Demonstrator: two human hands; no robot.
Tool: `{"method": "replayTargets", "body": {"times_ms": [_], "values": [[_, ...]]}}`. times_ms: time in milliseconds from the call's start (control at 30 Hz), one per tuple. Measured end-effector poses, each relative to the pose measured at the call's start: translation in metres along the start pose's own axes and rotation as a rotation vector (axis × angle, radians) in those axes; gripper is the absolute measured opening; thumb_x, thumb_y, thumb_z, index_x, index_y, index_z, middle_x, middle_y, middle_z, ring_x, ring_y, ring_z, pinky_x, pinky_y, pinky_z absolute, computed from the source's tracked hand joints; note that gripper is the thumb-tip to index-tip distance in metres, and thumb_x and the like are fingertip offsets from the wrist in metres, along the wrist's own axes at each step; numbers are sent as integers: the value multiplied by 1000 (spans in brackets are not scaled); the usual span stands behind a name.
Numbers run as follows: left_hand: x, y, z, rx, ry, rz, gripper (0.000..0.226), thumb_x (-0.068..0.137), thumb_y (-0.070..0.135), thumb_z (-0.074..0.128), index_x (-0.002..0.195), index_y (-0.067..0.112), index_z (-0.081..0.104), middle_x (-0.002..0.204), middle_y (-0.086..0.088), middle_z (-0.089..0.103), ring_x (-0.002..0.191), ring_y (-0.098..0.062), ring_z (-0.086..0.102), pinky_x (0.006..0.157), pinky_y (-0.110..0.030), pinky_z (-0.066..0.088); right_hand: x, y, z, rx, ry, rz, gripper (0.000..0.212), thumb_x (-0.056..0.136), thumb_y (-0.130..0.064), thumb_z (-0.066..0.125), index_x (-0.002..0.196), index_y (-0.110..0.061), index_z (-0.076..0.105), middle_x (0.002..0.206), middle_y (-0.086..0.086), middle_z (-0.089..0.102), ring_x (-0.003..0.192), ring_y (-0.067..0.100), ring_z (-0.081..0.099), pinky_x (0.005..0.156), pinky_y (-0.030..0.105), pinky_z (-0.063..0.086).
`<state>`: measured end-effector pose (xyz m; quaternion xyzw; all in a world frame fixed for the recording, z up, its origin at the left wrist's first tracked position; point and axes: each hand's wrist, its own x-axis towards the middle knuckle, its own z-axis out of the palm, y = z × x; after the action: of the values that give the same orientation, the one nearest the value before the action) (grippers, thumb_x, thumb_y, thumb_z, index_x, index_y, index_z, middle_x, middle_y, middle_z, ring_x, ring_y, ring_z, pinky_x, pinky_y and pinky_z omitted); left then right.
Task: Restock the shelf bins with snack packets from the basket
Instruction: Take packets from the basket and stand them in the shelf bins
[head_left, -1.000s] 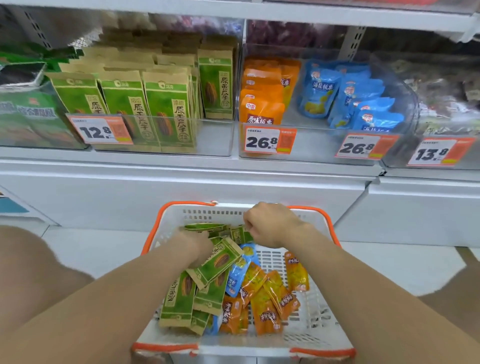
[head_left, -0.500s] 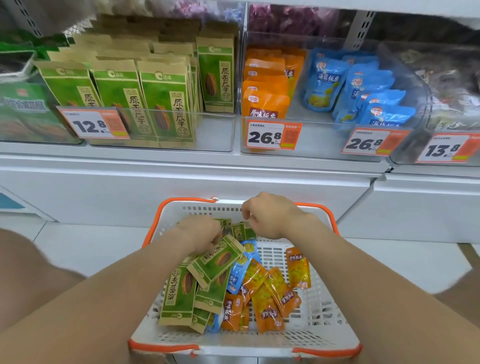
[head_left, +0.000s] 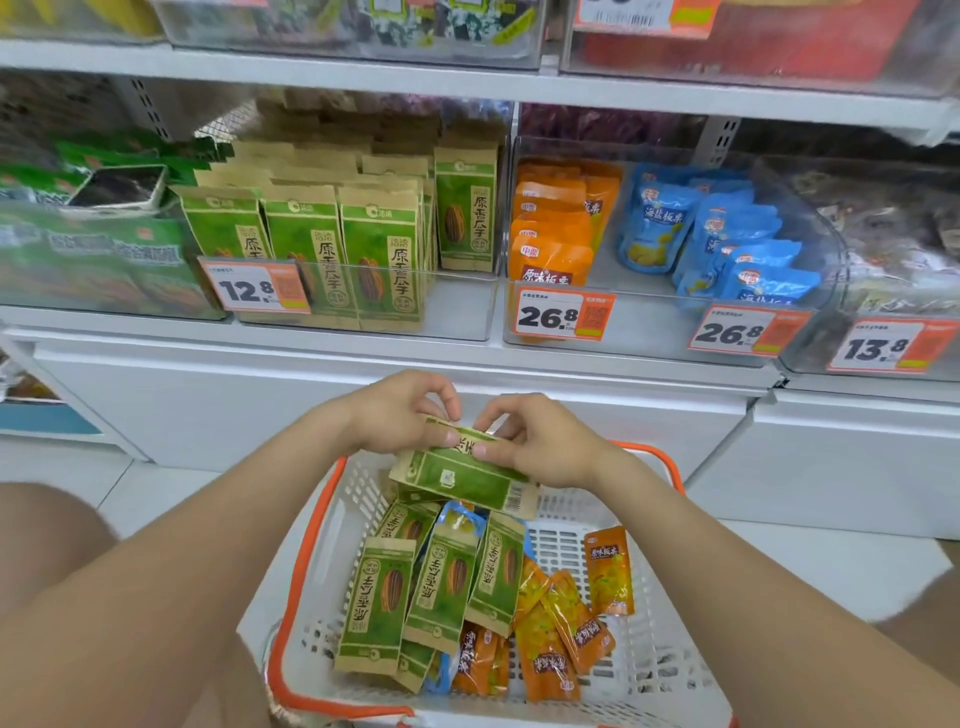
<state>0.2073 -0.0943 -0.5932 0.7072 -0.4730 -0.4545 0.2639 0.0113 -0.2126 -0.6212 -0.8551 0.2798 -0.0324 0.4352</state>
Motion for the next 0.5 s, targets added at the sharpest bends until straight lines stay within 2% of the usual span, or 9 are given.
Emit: {"method": "replayTargets", "body": {"times_ms": [67,133,233,300,333,400,467,500], "values": [[-8,3,1,-79,76,27,15,96,12,76,110,12,69,86,-1,76,63,-8,65,51,-21,47,-4,-6,-5,103,84,-33,16,88,-37,83,100,-30,75,83,-1,76,76,11,71,72,32,58],[-13,6,3,-141,119,61,14,96,14,77,109,11,75,88,1,77,68,-4,67,52,-16,47,-10,-13,-10,214,135,-33,13,89,-32,83,99,-23,79,86,-1,79,78,8,71,72,28,56],[-19,14,7,-204,191,122,12,92,18,81,102,12,82,88,2,80,73,-1,69,60,-11,48,-13,-22,-14,314,163,3,10,90,-27,83,94,-18,84,87,3,80,85,20,75,82,37,60],[-20,21,8,-217,241,159,9,89,23,83,96,17,84,91,2,81,82,-5,73,71,-18,53,-13,-28,-16,373,188,36,8,89,-24,83,92,-17,84,87,5,80,92,28,76,87,43,61],[-20,24,7,-233,263,158,8,89,25,84,93,18,85,91,0,81,84,-10,74,75,-25,56,-13,-31,-18,408,196,55,9,90,-24,82,92,-16,84,88,5,80,91,27,76,88,43,62],[-18,29,5,-294,291,124,10,89,27,84,90,17,85,90,-8,81,83,-22,75,79,-36,57,-12,-37,-22,436,213,76,12,94,-25,78,93,-14,82,89,4,80,84,16,75,84,37,62],[-15,34,5,-371,311,94,11,89,24,84,92,14,84,92,-15,80,85,-31,74,79,-42,57,-10,-42,-24,316,273,28,15,99,-29,72,95,-17,80,89,-1,79,77,5,69,75,31,56],[-13,36,6,-419,335,91,11,89,21,84,93,11,83,92,-16,80,85,-31,74,80,-42,59,-8,-44,-24,222,316,-16,13,99,-31,70,98,-21,78,90,-5,77,80,3,68,77,31,54]]}}
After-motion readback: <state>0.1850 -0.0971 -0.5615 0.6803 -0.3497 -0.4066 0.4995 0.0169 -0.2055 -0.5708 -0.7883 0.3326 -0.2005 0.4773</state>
